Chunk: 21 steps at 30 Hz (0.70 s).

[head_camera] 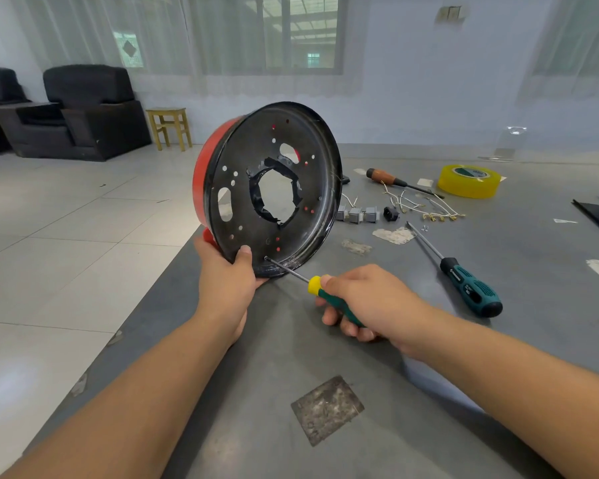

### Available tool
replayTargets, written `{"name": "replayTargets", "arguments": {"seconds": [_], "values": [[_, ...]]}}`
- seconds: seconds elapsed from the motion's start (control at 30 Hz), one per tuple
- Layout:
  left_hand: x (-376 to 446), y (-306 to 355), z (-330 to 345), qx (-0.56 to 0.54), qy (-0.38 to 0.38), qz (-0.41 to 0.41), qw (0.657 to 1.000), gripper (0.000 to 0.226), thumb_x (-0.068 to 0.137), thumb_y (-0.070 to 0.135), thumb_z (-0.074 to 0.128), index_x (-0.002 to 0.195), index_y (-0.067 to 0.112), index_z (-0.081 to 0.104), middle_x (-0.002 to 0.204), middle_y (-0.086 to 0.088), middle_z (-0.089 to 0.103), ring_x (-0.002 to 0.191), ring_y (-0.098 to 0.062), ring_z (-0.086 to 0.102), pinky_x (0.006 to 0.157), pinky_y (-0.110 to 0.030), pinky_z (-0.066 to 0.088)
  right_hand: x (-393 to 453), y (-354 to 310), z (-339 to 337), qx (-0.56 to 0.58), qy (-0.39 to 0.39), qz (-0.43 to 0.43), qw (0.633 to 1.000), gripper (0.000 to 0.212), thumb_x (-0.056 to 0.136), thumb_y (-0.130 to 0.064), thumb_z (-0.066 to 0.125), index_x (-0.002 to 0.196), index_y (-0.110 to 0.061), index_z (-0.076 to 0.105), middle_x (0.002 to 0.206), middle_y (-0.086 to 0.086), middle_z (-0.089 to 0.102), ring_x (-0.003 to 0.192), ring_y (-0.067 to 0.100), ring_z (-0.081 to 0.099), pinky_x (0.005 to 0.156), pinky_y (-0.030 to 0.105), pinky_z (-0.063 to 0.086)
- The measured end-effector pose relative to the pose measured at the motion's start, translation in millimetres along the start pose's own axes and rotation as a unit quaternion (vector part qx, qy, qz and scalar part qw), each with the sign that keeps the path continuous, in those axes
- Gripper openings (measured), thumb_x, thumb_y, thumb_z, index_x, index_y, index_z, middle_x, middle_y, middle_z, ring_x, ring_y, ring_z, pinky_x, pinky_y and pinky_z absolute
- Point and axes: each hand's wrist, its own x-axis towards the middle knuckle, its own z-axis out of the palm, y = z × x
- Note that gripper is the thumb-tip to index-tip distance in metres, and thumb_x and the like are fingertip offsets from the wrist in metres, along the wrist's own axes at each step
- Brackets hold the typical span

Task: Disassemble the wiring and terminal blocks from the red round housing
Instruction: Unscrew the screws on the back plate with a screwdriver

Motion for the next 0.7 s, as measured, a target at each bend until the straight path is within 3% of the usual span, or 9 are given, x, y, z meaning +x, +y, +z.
{"name": "replayTargets", "arguments": {"seconds": [0.07, 0.13, 0.27, 0.33, 0.4, 0.47, 0.53, 0.63, 0.7], "values": [[0.6, -1.4, -0.5, 0.004, -0.002, 0.001, 1.0, 0.049, 0.106, 0.0, 0.051, 0.133, 0.04, 0.042, 0.118, 0.028, 0.06, 0.106, -0.005, 0.068, 0.074, -0.039, 0.065, -2.5, -4.0, -1.4, 0.118, -0.049, 0.061, 0.99, 0.04, 0.103, -0.035, 0.054, 0.108, 0.002, 0.069, 0.065, 0.001, 0.064, 0.044, 0.012, 0.043, 0.035, 0.02, 0.031], [1.0, -2.0, -0.5, 0.009, -0.002, 0.002, 1.0, 0.048, 0.106, 0.001, 0.051, 0.126, 0.044, 0.044, 0.117, 0.029, 0.061, 0.106, -0.005, 0.069, 0.077, -0.042, 0.065, -4.3, -5.1, -2.5, 0.126, -0.064, 0.069, 0.988, 0.041, 0.103, -0.035, 0.054, 0.11, 0.003, 0.069, 0.064, 0.0, 0.063, 0.045, 0.011, 0.043, 0.035, 0.019, 0.03], [0.9, -2.5, -0.1, 0.009, 0.001, -0.001, 1.0, 0.048, 0.106, 0.0, 0.052, 0.126, 0.043, 0.044, 0.119, 0.027, 0.061, 0.107, -0.006, 0.069, 0.076, -0.042, 0.066, -8.7, -4.1, 2.8, -0.103, 0.022, -0.032, 0.994, 0.042, 0.102, -0.044, 0.052, 0.083, -0.012, 0.072, 0.063, -0.003, 0.069, 0.048, 0.014, 0.053, 0.046, 0.025, 0.044], [0.5, -1.9, -0.1, 0.009, 0.001, -0.002, 1.0, 0.048, 0.106, 0.0, 0.052, 0.125, 0.043, 0.044, 0.12, 0.024, 0.061, 0.106, -0.007, 0.069, 0.074, -0.039, 0.065, -9.3, -0.1, 6.0, -0.267, 0.075, -0.107, 0.955, 0.051, 0.104, -0.05, 0.043, 0.073, -0.015, 0.064, 0.07, 0.001, 0.071, 0.066, 0.021, 0.065, 0.065, 0.033, 0.053], [-0.2, -1.1, 0.5, 0.009, 0.002, -0.001, 1.0, 0.047, 0.106, 0.0, 0.053, 0.121, 0.044, 0.045, 0.119, 0.023, 0.061, 0.101, -0.005, 0.071, 0.071, -0.036, 0.065, -11.9, 2.5, 7.5, -0.387, 0.113, -0.154, 0.902, 0.05, 0.106, -0.052, 0.034, 0.077, -0.016, 0.053, 0.077, 0.005, 0.064, 0.08, 0.036, 0.064, 0.066, 0.039, 0.048], [-1.0, -0.6, 1.3, 0.009, 0.003, -0.002, 1.0, 0.046, 0.106, 0.0, 0.053, 0.125, 0.042, 0.044, 0.122, 0.022, 0.06, 0.104, -0.007, 0.069, 0.072, -0.036, 0.065, -15.4, 5.1, 7.3, -0.529, 0.181, -0.233, 0.796, 0.037, 0.105, -0.05, 0.039, 0.086, -0.021, 0.05, 0.082, 0.004, 0.061, 0.079, 0.035, 0.065, 0.053, 0.034, 0.035], [-2.1, 0.4, 2.2, 0.007, 0.005, -0.006, 1.0, 0.048, 0.105, 0.0, 0.052, 0.135, 0.036, 0.042, 0.127, 0.019, 0.059, 0.11, -0.009, 0.067, 0.075, -0.04, 0.065, -20.8, 5.0, 5.2, -0.638, 0.227, -0.303, 0.671, 0.022, 0.09, -0.042, 0.071, 0.09, -0.022, 0.063, 0.072, -0.003, 0.06, 0.061, 0.023, 0.065, 0.046, 0.026, 0.022], [-4.3, 1.4, 1.1, -0.001, 0.005, -0.006, 1.0, 0.051, 0.105, -0.001, 0.052, 0.144, 0.031, 0.04, 0.129, 0.017, 0.06, 0.112, -0.01, 0.066, 0.077, -0.043, 0.065, -22.0, 4.5, 2.0, -0.633, 0.267, -0.335, 0.645, 0.033, 0.067, -0.034, 0.089, 0.095, -0.024, 0.075, 0.066, -0.007, 0.059, 0.055, 0.018, 0.061, 0.047, 0.024, 0.022], [-5.4, 2.2, 0.3, 0.0, 0.001, -0.006, 1.0, 0.049, 0.105, 0.0, 0.053, 0.14, 0.032, 0.042, 0.128, 0.018, 0.061, 0.111, -0.01, 0.067, 0.077, -0.04, 0.065, -21.9, 1.0, 1.2, -0.594, 0.284, -0.329, 0.677, 0.02, 0.082, -0.045, 0.076, 0.096, -0.031, 0.072, 0.081, -0.008, 0.062, 0.065, 0.019, 0.064, 0.048, 0.023, 0.034]]}}
